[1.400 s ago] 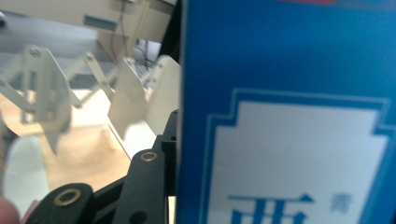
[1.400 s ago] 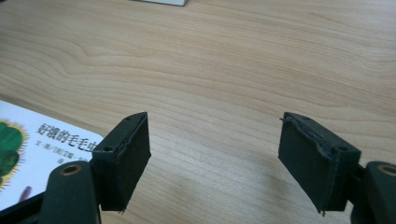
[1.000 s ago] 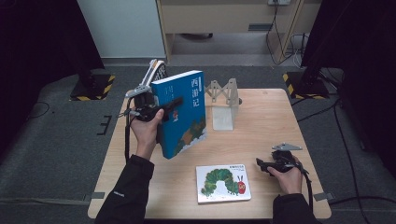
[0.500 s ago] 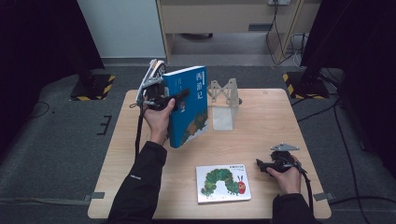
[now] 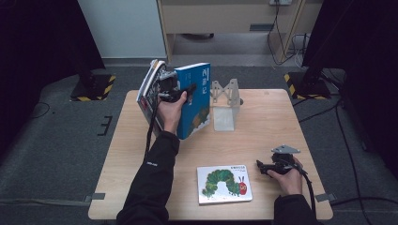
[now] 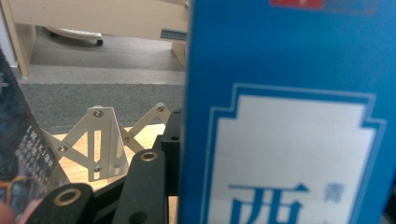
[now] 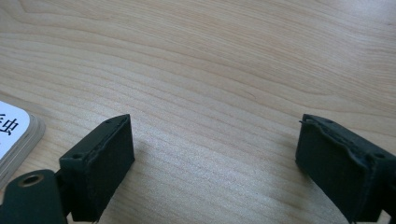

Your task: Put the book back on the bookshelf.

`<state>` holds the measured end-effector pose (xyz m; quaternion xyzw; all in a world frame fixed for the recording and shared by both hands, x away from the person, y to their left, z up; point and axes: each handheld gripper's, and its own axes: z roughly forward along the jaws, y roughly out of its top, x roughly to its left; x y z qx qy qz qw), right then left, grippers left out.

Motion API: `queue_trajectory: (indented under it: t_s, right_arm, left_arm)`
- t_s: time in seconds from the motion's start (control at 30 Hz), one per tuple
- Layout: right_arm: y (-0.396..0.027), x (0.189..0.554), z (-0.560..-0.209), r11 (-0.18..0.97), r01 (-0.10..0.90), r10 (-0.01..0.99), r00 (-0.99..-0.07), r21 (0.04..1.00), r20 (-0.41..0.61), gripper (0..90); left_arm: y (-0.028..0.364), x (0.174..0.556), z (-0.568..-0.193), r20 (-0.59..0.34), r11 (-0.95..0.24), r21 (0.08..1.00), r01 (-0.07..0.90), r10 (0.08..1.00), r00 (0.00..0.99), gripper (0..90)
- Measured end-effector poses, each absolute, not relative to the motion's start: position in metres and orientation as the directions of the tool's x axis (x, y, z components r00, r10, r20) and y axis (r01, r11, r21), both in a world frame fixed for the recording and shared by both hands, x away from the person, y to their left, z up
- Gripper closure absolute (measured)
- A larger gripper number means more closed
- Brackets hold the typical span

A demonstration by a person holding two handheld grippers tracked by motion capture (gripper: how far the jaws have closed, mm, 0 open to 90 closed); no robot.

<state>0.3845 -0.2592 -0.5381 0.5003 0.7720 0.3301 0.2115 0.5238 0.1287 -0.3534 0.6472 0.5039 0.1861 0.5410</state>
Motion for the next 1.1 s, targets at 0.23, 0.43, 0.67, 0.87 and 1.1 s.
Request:
queue_trajectory:
  t_s: [0.23, 0.43, 0.67, 0.87, 1.1]
  right_arm:
    - [-0.259, 0.385, -0.539, 0.286, 0.635, 0.91, -0.415, 0.718, 0.005, 7.1]
    - [-0.259, 0.385, -0.539, 0.287, 0.636, 0.91, -0.415, 0.716, 0.003, 7.1]
    - [-0.258, 0.385, -0.539, 0.288, 0.636, 0.91, -0.415, 0.716, 0.002, 7.0]
    - [-0.258, 0.385, -0.539, 0.288, 0.636, 0.91, -0.414, 0.716, 0.002, 7.0]
    - [-0.258, 0.385, -0.539, 0.288, 0.636, 0.91, -0.414, 0.716, 0.002, 7.0]
  left_arm:
    - [0.119, 0.538, -0.366, -0.302, 0.107, 0.89, 0.444, 0.867, 0.395, 59.7]
    - [0.119, 0.544, -0.374, -0.285, 0.102, 0.891, 0.443, 0.884, 0.37, 59.5]
    - [0.114, 0.552, -0.381, -0.28, 0.107, 0.896, 0.432, 0.891, 0.359, 59.4]
    - [0.109, 0.553, -0.388, -0.259, 0.1, 0.908, 0.407, 0.898, 0.356, 58.9]
    - [0.106, 0.544, -0.388, -0.217, 0.055, 0.912, 0.407, 0.906, 0.364, 58.2]
